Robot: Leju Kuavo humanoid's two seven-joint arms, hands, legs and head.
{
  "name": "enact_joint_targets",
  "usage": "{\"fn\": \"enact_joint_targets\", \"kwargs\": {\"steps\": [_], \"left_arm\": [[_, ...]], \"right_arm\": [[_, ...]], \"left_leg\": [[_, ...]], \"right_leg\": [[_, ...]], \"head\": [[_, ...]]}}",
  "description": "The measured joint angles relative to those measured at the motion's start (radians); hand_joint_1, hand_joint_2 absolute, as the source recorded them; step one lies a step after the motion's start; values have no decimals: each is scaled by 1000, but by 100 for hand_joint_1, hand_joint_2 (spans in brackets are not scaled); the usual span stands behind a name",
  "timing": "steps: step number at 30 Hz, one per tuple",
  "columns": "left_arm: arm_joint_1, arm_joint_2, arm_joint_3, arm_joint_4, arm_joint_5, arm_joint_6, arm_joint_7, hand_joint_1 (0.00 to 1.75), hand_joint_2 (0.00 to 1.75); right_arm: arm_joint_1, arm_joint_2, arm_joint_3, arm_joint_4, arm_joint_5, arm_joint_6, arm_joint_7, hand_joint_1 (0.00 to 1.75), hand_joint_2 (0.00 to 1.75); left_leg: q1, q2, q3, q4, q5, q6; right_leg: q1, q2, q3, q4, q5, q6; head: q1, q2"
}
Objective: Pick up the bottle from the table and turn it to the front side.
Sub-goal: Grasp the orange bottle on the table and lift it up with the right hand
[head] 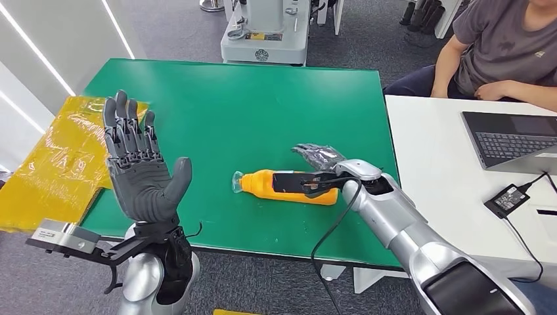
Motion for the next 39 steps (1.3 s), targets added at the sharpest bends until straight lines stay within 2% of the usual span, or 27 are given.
{"fn": "enact_joint_targets", "kwargs": {"steps": [7, 16, 38, 39], "left_arm": [[12, 1, 0, -2, 6, 19, -8, 0, 175], [14, 1, 0, -2, 15, 14, -12, 0, 175], [14, 1, 0, 2, 50, 17, -12, 0, 175], [14, 1, 0, 2, 50, 16, -12, 0, 175]], "right_arm": [[-4, 24, 10, 32, -1, 27, 21, 0, 175], [-10, 26, 36, 67, 12, 107, 48, 0, 175], [-1, -16, 49, 108, -37, 109, 119, 0, 175], [2, -18, 49, 108, -40, 98, 119, 4, 175]], "left_leg": [[0, 0, 0, 0, 0, 0], [0, 0, 0, 0, 0, 0], [0, 0, 0, 0, 0, 0], [0, 0, 0, 0, 0, 0]], "right_leg": [[0, 0, 0, 0, 0, 0], [0, 0, 0, 0, 0, 0], [0, 0, 0, 0, 0, 0], [0, 0, 0, 0, 0, 0]], "head": [[0, 0], [0, 0], [0, 0], [0, 0]]}}
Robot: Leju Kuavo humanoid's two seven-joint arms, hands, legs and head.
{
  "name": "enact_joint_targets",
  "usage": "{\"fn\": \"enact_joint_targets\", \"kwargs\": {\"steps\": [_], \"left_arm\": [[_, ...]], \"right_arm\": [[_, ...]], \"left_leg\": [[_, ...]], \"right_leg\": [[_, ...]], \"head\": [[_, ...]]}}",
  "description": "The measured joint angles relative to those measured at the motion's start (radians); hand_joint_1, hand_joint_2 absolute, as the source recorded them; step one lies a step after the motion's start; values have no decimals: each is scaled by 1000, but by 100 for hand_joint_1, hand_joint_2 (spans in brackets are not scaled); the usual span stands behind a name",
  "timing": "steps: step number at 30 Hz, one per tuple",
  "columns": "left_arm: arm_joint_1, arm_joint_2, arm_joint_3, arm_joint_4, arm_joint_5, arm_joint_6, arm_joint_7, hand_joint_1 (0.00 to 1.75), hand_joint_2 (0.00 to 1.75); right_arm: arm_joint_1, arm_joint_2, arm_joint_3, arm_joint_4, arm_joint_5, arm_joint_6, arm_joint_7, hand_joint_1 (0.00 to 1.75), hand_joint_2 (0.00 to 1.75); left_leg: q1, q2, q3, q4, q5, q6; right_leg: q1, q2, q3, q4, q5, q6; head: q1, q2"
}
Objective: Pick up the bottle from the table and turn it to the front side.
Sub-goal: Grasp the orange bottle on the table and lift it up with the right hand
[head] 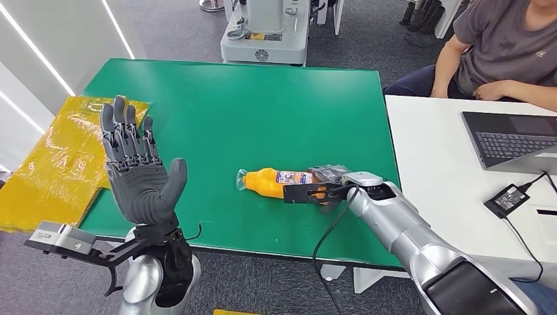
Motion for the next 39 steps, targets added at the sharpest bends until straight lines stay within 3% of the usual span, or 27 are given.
{"fn": "enact_joint_targets", "kwargs": {"steps": [4, 5, 11, 30, 39], "left_arm": [[1, 1, 0, 0, 0, -3, 1, 0, 175], [1, 1, 0, 0, 0, -4, 1, 0, 175], [10, 2, 0, 0, 0, -6, 2, 0, 175], [21, 9, 0, 0, 2, -14, 1, 0, 175], [34, 9, 5, -2, 2, -1, -28, 0, 175]], "right_arm": [[14, -3, 0, 0, -9, -67, -5, 166, 175], [18, -3, 0, 0, -11, -88, -9, 175, 175], [40, -3, -5, -6, -16, -177, -38, 175, 175], [77, -5, -15, -27, -19, -276, -89, 175, 175], [98, 33, -92, -79, -62, -530, -146, 175, 175]], "left_leg": [[0, 0, 0, 0, 0, 0], [0, 0, 0, 0, 0, 0], [0, 0, 0, 0, 0, 0], [0, 0, 0, 0, 0, 0], [0, 0, -1, 0, 0, 0]], "right_leg": [[0, 0, 0, 0, 0, 0], [0, 0, 0, 0, 0, 0], [0, 0, 0, 0, 0, 0], [0, 0, 0, 0, 0, 0], [0, 0, -1, 0, 0, 0]], "head": [[0, 0], [0, 0], [0, 0], [0, 0], [0, 0]]}}
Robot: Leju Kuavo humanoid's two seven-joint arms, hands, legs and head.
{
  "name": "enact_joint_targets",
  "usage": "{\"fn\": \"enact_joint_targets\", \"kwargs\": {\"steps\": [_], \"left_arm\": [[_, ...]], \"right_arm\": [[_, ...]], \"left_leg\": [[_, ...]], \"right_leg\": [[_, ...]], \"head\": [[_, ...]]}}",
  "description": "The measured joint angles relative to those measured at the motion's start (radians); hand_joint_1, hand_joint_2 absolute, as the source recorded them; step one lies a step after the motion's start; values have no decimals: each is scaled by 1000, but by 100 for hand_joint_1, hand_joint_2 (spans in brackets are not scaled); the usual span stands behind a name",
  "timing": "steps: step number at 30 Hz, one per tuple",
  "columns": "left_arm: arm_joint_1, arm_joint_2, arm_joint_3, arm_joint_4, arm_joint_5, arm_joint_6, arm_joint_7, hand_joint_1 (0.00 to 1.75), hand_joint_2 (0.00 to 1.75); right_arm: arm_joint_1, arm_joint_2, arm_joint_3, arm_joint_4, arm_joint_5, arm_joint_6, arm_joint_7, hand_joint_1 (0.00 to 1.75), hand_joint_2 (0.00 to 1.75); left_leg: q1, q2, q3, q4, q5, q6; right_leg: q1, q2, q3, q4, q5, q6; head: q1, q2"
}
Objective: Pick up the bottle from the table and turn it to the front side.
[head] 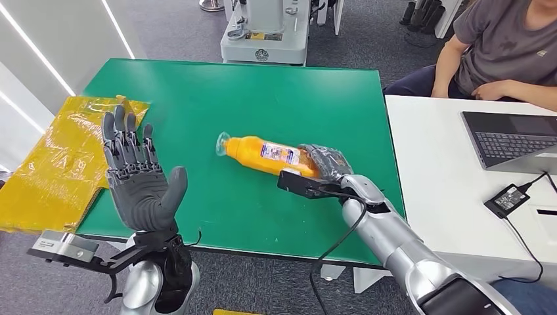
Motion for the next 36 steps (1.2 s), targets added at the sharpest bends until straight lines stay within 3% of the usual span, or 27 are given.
{"fn": "enact_joint_targets", "kwargs": {"steps": [7, 14, 25, 30, 36], "left_arm": [[0, -2, 11, 0, 7, 12, -17, 0, 175], [-1, -6, 12, -2, -3, 13, -19, 0, 175], [-23, -9, 12, -2, -50, -14, -9, 0, 175], [-62, -12, 11, 0, -55, -94, 31, 0, 175], [-128, -11, -3, 18, -47, -232, 115, 0, 175]], "right_arm": [[58, 68, -122, -76, -78, -243, -64, 175, 175], [182, 113, -226, -232, -99, -463, -166, 175, 175], [335, 131, -278, -491, -144, -589, -327, 175, 175], [400, 131, -273, -602, -155, -596, -391, 175, 175], [430, 131, -246, -654, -156, -560, -403, 175, 175]], "left_leg": [[0, 0, 0, 0, 0, 0], [0, 0, 0, 0, 0, 0], [0, 0, 0, 0, 0, 0], [0, 0, 0, 0, 0, 0], [0, 0, 0, 0, 0, 0]], "right_leg": [[0, 0, 0, 0, 0, 0], [0, 0, 0, 0, 0, 0], [0, 0, 0, 0, 0, 0], [0, 0, 0, 0, 0, 0], [0, 0, 0, 0, 0, 0]], "head": [[0, 0], [0, 0], [0, 0], [0, 0], [0, 0]]}}
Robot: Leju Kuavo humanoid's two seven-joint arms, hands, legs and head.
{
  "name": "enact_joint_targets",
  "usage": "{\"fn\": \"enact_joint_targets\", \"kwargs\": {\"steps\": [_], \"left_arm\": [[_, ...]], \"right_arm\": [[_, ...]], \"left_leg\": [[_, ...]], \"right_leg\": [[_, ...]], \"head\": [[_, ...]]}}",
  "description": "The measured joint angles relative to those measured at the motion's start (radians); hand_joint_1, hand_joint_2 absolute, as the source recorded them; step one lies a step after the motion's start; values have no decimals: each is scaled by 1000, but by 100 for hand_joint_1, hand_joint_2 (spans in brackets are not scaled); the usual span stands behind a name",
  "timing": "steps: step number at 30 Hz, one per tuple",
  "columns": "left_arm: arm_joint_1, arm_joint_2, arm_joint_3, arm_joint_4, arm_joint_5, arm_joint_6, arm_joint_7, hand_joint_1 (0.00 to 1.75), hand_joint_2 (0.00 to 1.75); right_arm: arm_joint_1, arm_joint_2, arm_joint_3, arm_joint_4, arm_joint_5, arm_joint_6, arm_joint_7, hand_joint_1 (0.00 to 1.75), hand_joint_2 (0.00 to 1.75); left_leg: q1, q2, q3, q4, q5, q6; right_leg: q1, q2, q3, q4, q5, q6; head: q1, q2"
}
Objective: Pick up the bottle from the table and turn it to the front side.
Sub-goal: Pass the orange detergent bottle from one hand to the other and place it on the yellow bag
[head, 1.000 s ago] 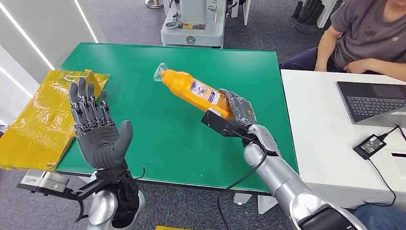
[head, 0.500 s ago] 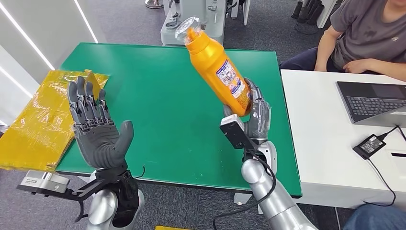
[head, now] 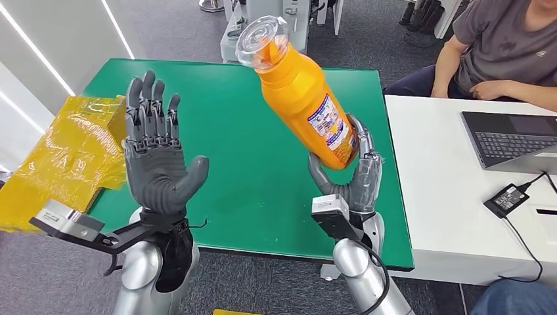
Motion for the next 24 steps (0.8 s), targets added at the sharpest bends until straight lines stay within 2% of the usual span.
{"fn": "enact_joint_targets", "kwargs": {"steps": [10, 24], "left_arm": [[-76, 4, -27, 68, 14, -146, 53, 0, 175], [-127, 13, -48, 161, -4, -163, 68, 0, 175]], "right_arm": [[11, -5, 33, 0, 23, 71, -8, 175, 175], [4, -10, 72, 22, 72, 158, -9, 175, 175]], "left_leg": [[0, 0, 0, 0, 0, 0], [0, 0, 0, 0, 0, 0]], "right_leg": [[0, 0, 0, 0, 0, 0], [0, 0, 0, 0, 0, 0]], "head": [[0, 0], [0, 0]]}}
